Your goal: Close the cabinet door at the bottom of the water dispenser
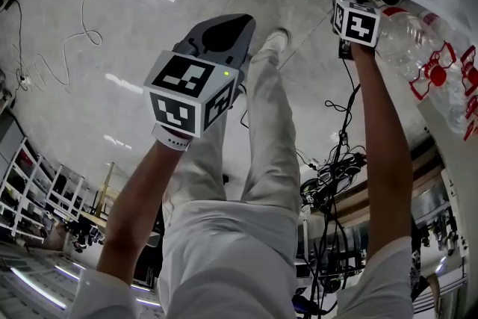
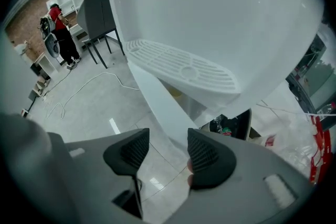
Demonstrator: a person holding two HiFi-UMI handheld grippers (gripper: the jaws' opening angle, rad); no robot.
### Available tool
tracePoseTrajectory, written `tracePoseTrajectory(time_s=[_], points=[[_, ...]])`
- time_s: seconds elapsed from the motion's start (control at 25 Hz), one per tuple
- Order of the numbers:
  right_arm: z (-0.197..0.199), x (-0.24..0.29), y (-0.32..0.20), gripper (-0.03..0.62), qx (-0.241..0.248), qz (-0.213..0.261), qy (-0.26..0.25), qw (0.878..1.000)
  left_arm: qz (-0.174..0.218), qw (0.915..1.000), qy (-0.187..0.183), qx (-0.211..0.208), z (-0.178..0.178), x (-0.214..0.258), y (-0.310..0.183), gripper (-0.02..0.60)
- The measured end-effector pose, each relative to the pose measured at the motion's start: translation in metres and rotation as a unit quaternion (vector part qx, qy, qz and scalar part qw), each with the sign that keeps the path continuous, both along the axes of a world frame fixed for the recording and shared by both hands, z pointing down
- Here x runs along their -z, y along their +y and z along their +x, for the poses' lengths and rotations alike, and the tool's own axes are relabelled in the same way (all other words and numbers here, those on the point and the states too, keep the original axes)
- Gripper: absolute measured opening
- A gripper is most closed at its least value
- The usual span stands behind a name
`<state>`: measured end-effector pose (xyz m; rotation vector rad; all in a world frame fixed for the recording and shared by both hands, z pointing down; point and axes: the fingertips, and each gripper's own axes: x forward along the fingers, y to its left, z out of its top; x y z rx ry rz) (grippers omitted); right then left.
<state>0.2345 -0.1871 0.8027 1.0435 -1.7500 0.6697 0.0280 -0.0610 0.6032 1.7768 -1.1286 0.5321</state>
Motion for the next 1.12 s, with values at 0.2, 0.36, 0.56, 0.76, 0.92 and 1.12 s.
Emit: tracePoseTrajectory(time_s=[0.2, 0.36, 0.56, 0.76, 0.92, 1.12], points=[[0.012, 0.007, -0.022, 0.239, -0.034, 0.006, 0.006, 0.999, 0.0, 1.0, 0.001, 0.001, 0.006, 0.0, -0.005, 0.002], [0.018, 0.008, -0.036, 0.239, -0.057, 0.013, -0.001, 0.998, -0.001, 1.0, 0.002, -0.001, 0.008, -0.001, -0.007, 0.002], [0.022, 0.01, -0.048, 0.239, -0.075, 0.018, -0.009, 0.997, -0.002, 1.0, 0.001, -0.002, 0.007, -0.003, -0.008, 0.002], [0.02, 0.02, -0.047, 0.239, -0.091, 0.034, -0.018, 0.995, -0.001, 1.0, 0.001, -0.007, 0.006, -0.002, -0.01, 0.002], [0.008, 0.021, -0.03, 0.239, -0.088, 0.032, -0.026, 0.995, -0.001, 0.9999, 0.001, -0.011, 0.004, -0.002, -0.01, 0.002], [0.007, 0.005, -0.017, 0.239, -0.096, 0.002, -0.019, 0.995, 0.002, 0.9999, 0.001, -0.013, 0.003, 0.0, -0.011, 0.001]])
